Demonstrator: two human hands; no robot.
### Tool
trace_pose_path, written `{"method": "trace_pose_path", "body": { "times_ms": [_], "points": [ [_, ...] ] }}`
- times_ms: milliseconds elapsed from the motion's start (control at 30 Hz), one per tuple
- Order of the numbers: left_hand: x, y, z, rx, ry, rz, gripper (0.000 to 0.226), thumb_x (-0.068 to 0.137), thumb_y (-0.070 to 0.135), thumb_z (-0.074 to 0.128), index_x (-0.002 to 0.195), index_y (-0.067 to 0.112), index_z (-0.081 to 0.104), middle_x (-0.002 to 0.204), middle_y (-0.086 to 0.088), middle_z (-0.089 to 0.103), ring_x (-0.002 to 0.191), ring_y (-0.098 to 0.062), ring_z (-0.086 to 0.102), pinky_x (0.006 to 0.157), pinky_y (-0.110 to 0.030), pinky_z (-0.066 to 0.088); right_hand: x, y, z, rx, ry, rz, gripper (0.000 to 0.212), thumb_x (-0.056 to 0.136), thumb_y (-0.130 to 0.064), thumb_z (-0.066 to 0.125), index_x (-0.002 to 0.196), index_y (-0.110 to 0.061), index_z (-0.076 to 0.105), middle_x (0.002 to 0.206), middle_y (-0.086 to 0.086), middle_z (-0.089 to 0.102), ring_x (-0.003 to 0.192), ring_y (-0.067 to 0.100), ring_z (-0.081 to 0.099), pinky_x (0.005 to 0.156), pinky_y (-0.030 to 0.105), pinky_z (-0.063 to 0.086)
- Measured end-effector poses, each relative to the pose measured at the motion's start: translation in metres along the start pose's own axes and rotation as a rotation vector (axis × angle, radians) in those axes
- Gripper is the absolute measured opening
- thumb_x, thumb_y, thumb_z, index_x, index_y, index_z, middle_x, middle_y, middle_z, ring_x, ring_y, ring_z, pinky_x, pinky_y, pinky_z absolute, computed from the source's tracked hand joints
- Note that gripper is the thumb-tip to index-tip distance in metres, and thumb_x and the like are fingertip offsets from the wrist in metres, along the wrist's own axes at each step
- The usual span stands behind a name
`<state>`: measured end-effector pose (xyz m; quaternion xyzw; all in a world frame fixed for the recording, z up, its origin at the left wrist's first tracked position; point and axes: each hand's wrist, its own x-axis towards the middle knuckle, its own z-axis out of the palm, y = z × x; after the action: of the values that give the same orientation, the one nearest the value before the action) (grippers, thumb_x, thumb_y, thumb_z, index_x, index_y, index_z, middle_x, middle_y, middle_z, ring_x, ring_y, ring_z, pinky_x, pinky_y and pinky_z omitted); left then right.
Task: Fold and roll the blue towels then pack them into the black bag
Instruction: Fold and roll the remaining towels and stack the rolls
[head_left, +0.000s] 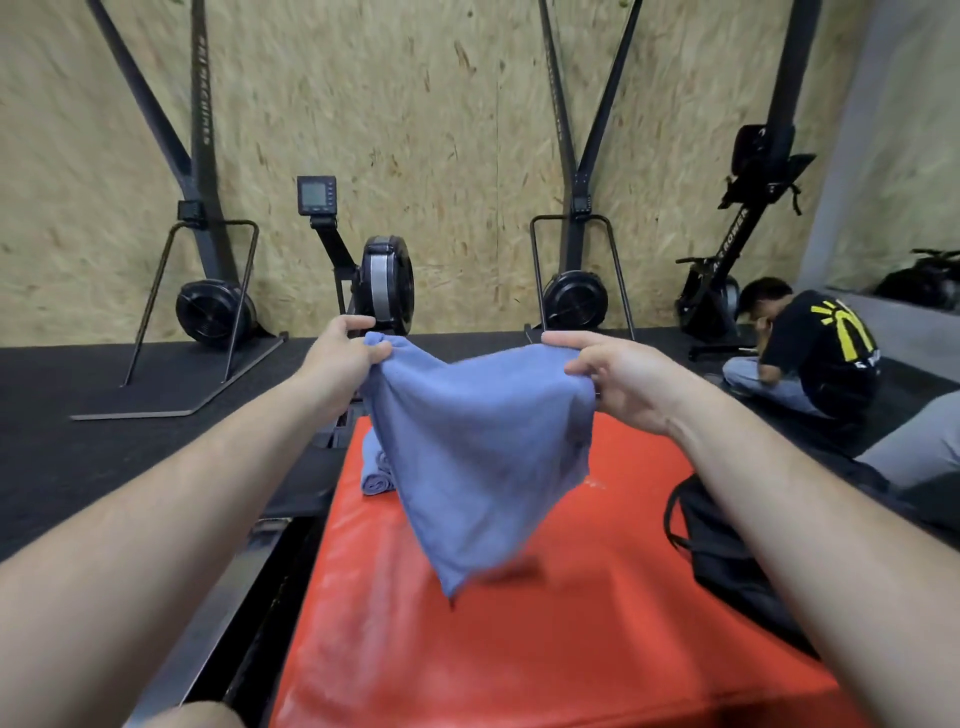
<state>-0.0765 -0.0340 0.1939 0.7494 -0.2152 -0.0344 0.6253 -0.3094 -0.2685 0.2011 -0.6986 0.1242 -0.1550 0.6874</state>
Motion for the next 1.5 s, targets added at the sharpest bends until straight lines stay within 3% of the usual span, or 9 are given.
{"method": "trace_pose_path", "body": {
  "times_ms": [267,500,700,867,933,1000,1133,1333,1500],
  "points": [
    [-0.001,0.004,-0.016,0.191,0.232,0.086,0.022,0.085,0.017,0.066,0.106,0.022,0.061,0.102,-0.003,0.060,0.080,-0.018,0.053,0.067,-0.031,0.043,-0.005,-0.024,-0.005,-0.031,0.109,-0.220,0.025,0.095,-0.009,0.060,0.116,-0.017,0.072,0.115,0.013,0.072,0.101,0.020,0.067,0.098,0.038,0.047],
    [-0.002,0.007,-0.027,0.512,0.060,0.157,0.021,0.094,0.015,0.042,0.112,0.022,0.048,0.093,-0.012,0.065,0.059,-0.026,0.072,0.064,-0.043,0.062,-0.006,-0.032,0.002,-0.071,0.091,-0.263,0.037,0.092,-0.001,0.057,0.118,-0.023,0.071,0.110,0.006,0.073,0.092,0.020,0.064,0.093,0.038,0.047],
    [-0.003,0.014,-0.024,-0.375,-0.005,-0.320,0.022,0.087,-0.004,0.035,0.083,0.010,0.051,0.073,-0.009,0.059,0.065,-0.024,0.059,0.058,-0.034,0.054,-0.002,-0.025,-0.003,-0.056,0.180,-0.254,0.035,0.084,-0.008,0.065,0.112,-0.025,0.075,0.117,0.006,0.073,0.100,0.017,0.065,0.093,0.035,0.048],
    [-0.007,0.018,-0.024,-0.607,-0.112,-0.240,0.015,0.098,0.015,0.052,0.102,0.004,0.062,0.101,-0.009,0.070,0.089,-0.025,0.068,0.076,-0.037,0.057,-0.001,-0.021,-0.002,0.037,0.219,-0.254,0.027,0.092,-0.006,0.065,0.118,-0.012,0.071,0.110,0.004,0.074,0.096,0.012,0.068,0.079,0.023,0.052],
    [-0.004,0.016,-0.023,-0.566,-0.150,-0.139,0.025,0.092,0.017,0.067,0.116,0.012,0.062,0.124,-0.012,0.065,0.108,-0.023,0.067,0.090,-0.041,0.055,0.000,-0.020,-0.001,0.056,0.234,-0.255,0.028,0.090,-0.004,0.067,0.115,-0.012,0.072,0.108,0.005,0.075,0.098,0.014,0.069,0.084,0.024,0.054],
    [-0.002,0.014,-0.027,-0.204,-0.104,-0.031,0.038,0.083,0.014,0.075,0.119,0.024,0.064,0.132,-0.008,0.056,0.116,-0.020,0.059,0.091,-0.035,0.053,0.002,-0.019,-0.002,0.075,0.263,-0.247,0.028,0.086,-0.001,0.069,0.110,-0.015,0.074,0.108,0.008,0.075,0.101,0.018,0.070,0.091,0.028,0.055],
    [-0.007,0.011,-0.027,0.359,0.080,0.208,0.021,0.090,0.026,0.069,0.109,0.030,0.062,0.098,-0.005,0.067,0.076,-0.018,0.056,0.063,-0.032,0.048,0.001,-0.017,-0.003,-0.021,0.350,-0.229,0.028,0.079,-0.005,0.076,0.101,-0.022,0.079,0.103,0.003,0.076,0.099,0.020,0.072,0.092,0.033,0.057],
    [-0.012,0.016,-0.029,-0.173,0.039,-0.018,0.007,0.087,0.019,0.075,0.091,0.020,0.069,0.103,-0.006,0.067,0.087,-0.021,0.060,0.073,-0.036,0.054,-0.007,-0.018,0.002,-0.096,0.389,-0.190,0.032,0.076,0.001,0.075,0.096,-0.024,0.079,0.098,0.001,0.072,0.079,0.020,0.068,0.074,0.034,0.060],
    [-0.025,0.017,-0.042,-0.134,0.013,0.085,0.017,0.082,0.014,0.078,0.095,0.024,0.077,0.109,-0.001,0.070,0.094,-0.018,0.063,0.082,-0.035,0.049,-0.024,-0.021,0.003,-0.150,0.362,-0.187,0.037,0.074,0.007,0.076,0.101,-0.019,0.076,0.098,0.007,0.071,0.079,0.022,0.071,0.078,0.038,0.062]
  ]
}}
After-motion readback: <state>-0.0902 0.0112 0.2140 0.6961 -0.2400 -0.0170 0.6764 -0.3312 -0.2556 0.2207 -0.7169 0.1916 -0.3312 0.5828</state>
